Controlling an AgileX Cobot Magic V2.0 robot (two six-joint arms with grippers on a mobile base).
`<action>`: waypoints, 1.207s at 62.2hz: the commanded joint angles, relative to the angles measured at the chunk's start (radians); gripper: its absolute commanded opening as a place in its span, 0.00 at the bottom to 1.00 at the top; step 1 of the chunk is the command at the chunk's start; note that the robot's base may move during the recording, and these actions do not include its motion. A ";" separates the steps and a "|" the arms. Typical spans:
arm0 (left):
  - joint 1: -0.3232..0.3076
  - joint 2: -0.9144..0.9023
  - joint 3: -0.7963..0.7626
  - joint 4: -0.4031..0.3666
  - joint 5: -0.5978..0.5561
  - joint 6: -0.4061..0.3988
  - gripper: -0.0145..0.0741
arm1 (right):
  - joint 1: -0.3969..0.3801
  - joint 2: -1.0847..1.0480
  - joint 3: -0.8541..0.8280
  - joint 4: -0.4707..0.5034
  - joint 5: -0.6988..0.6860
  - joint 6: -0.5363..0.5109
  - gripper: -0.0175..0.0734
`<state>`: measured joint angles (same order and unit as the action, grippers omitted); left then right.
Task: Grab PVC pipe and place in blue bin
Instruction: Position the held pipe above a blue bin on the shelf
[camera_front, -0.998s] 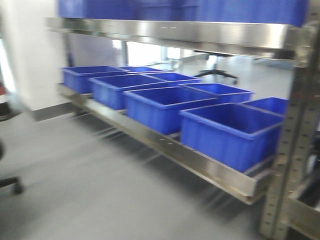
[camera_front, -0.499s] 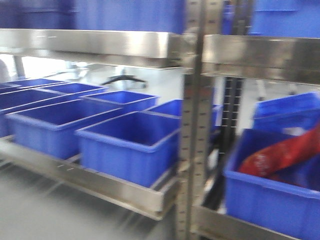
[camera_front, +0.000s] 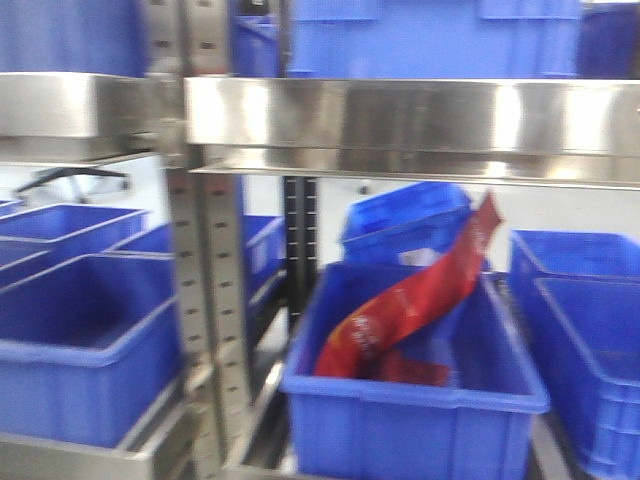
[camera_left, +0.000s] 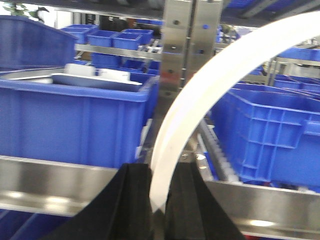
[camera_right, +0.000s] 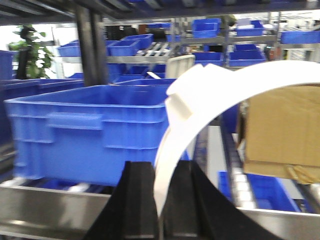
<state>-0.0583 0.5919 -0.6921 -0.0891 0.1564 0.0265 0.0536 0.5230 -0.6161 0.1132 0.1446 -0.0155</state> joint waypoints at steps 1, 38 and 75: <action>0.005 -0.007 -0.001 -0.007 -0.024 -0.003 0.04 | 0.001 -0.004 0.002 -0.005 -0.024 -0.002 0.01; 0.005 0.000 -0.001 -0.007 -0.027 -0.003 0.04 | 0.001 -0.004 0.002 -0.005 -0.024 -0.002 0.01; 0.005 0.000 -0.001 -0.007 -0.033 -0.003 0.04 | 0.001 -0.004 0.002 -0.005 -0.025 -0.002 0.01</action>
<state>-0.0583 0.5937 -0.6921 -0.0891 0.1526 0.0265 0.0536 0.5230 -0.6161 0.1132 0.1446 -0.0155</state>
